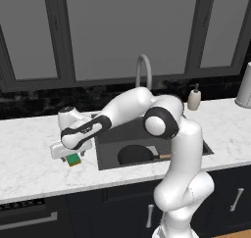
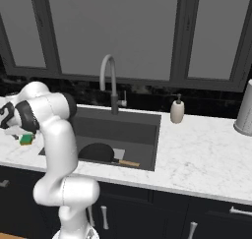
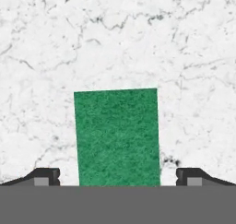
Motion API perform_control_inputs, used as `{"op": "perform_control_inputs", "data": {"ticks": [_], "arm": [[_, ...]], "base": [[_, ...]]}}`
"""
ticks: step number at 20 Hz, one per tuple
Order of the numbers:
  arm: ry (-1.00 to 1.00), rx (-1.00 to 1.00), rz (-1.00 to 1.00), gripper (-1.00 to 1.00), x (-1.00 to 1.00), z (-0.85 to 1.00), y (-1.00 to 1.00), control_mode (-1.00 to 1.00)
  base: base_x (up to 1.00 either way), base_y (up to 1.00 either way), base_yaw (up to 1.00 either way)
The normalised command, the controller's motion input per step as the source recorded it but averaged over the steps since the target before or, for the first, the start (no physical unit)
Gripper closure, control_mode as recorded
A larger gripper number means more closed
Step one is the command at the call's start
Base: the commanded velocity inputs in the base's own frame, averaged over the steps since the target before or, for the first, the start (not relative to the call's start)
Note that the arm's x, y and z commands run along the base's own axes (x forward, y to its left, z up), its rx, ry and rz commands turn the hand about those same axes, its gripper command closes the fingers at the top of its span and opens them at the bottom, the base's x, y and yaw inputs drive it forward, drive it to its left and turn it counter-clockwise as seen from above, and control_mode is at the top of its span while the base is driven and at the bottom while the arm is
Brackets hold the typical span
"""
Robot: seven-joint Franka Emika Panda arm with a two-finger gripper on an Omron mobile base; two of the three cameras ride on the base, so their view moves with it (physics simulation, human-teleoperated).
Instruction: Pick the pan and sponge and place them into the sink. Then turn on the water.
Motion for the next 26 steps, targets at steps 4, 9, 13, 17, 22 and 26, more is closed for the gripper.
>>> {"op": "perform_control_inputs", "data": {"ticks": [4,9,13,17,22,26], "arm": [[0.00,0.00,0.00,-1.00,0.12,-0.31,0.00,-1.00],[0.00,0.00,0.00,-1.00,0.05,-0.30,0.00,-1.00],[0.00,0.00,0.00,1.00,0.00,-0.28,0.00,-1.00],[0.03,0.00,0.00,1.00,0.00,-0.07,0.00,-1.00],[0.03,0.00,0.00,1.00,0.00,-0.04,0.00,-1.00],[0.00,0.00,0.00,1.00,-0.14,-0.04,-0.36,-1.00]], "base": [[0.00,0.00,0.00],[0.00,0.00,0.00],[0.00,0.00,0.00],[0.00,0.00,0.00],[0.00,0.00,0.00],[0.00,0.00,0.00]]}}
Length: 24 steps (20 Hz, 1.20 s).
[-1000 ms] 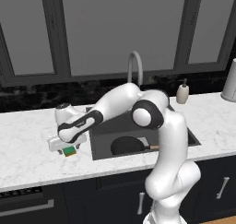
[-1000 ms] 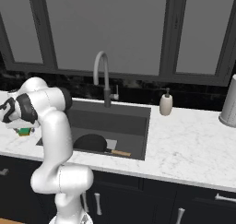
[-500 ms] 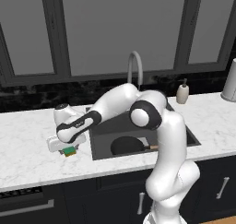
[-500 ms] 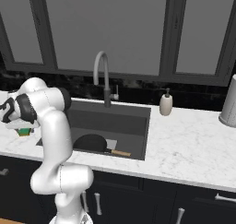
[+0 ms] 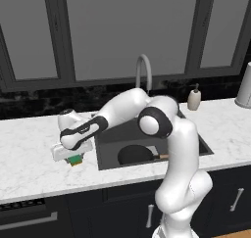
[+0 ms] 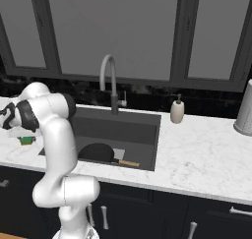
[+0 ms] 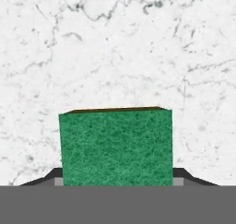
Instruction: Pick the pan and sponge and place them into the sink. Then turn on the water.
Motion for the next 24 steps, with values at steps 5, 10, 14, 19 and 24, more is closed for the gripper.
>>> {"op": "perform_control_inputs", "data": {"ticks": [5,10,14,19,24], "arm": [[-0.07,0.01,0.04,1.00,-0.21,0.44,-0.95,-1.00],[0.00,0.00,0.00,1.00,-0.06,0.34,-0.99,-1.00],[0.02,0.00,0.00,1.00,-0.01,0.18,-1.00,-1.00],[0.02,0.00,0.00,1.00,-0.10,0.11,-1.00,-1.00],[0.00,0.00,0.00,1.00,-0.20,0.03,-1.00,-1.00]], "base": [[0.00,0.00,0.00],[0.00,0.00,0.00],[0.00,0.00,0.00],[0.00,0.00,0.00],[0.00,0.00,0.00]]}}
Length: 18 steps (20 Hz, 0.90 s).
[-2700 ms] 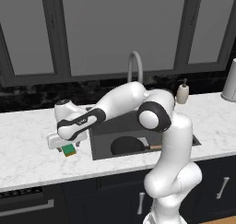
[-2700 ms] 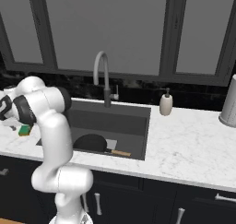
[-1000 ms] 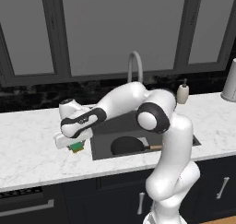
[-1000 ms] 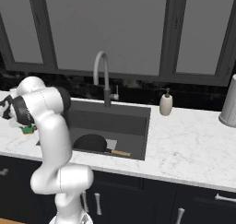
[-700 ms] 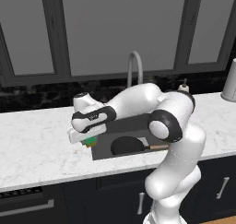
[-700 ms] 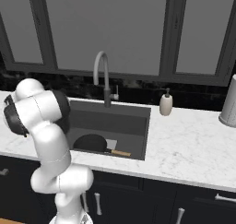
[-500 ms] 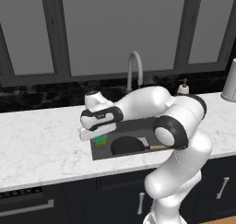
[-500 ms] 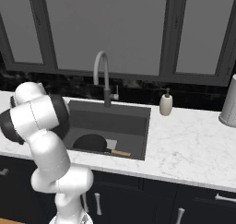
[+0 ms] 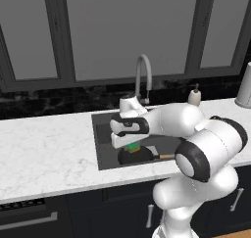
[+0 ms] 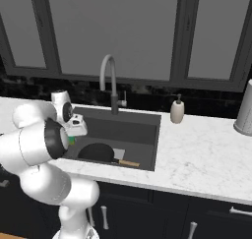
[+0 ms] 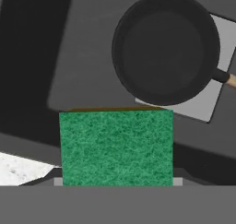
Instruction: Pick the pan and sponge and place them into the sink. Then turn on the water.
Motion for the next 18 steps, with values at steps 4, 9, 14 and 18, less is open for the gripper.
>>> {"op": "perform_control_inputs", "data": {"ticks": [4,9,14,18], "arm": [[0.02,0.00,0.00,1.00,-0.16,0.05,-1.00,-1.00],[0.03,0.00,0.00,1.00,-0.10,0.07,-1.00,-1.00],[0.06,0.00,0.00,1.00,0.00,0.03,-0.88,-1.00],[0.09,0.00,0.00,1.00,0.06,0.00,-0.59,-1.00]], "base": [[0.00,0.00,0.00],[0.00,0.00,0.00],[0.00,0.00,0.00],[0.00,0.00,0.00]]}}
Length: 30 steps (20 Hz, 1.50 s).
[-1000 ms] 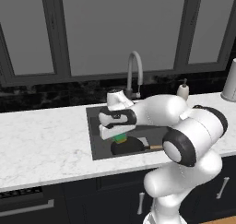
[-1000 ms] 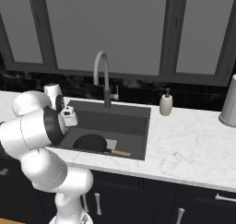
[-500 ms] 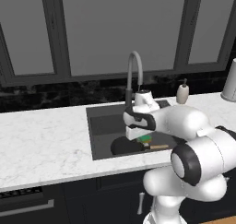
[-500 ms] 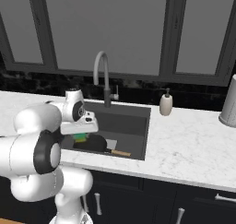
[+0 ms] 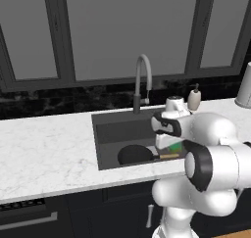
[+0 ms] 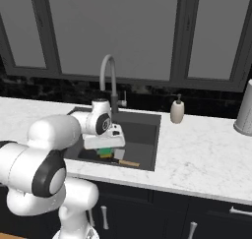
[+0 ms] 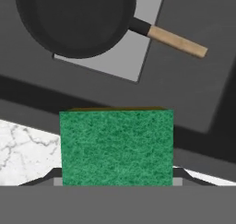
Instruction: Pick the pan and sponge and place them into the sink. Then turn on the water.
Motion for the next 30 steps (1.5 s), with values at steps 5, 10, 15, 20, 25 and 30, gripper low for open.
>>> {"op": "perform_control_inputs", "data": {"ticks": [5,10,15,20,25,30], "arm": [[0.05,0.00,0.00,1.00,0.37,0.00,-0.35,-1.00],[0.02,0.00,0.00,1.00,0.40,-0.07,-0.21,-1.00],[-0.04,0.04,0.00,1.00,0.16,-0.39,-0.15,-1.00],[-0.04,0.02,0.00,1.00,0.10,-0.35,-0.05,-1.00],[0.00,0.00,0.00,1.00,0.25,-0.17,-0.03,-1.00],[0.00,0.00,0.00,1.00,0.31,-0.25,-0.06,-1.00]], "base": [[0.00,0.00,0.00],[0.00,0.00,0.00],[0.00,0.00,0.00],[0.00,0.00,0.00],[0.00,0.00,0.00],[0.00,0.00,0.00]]}}
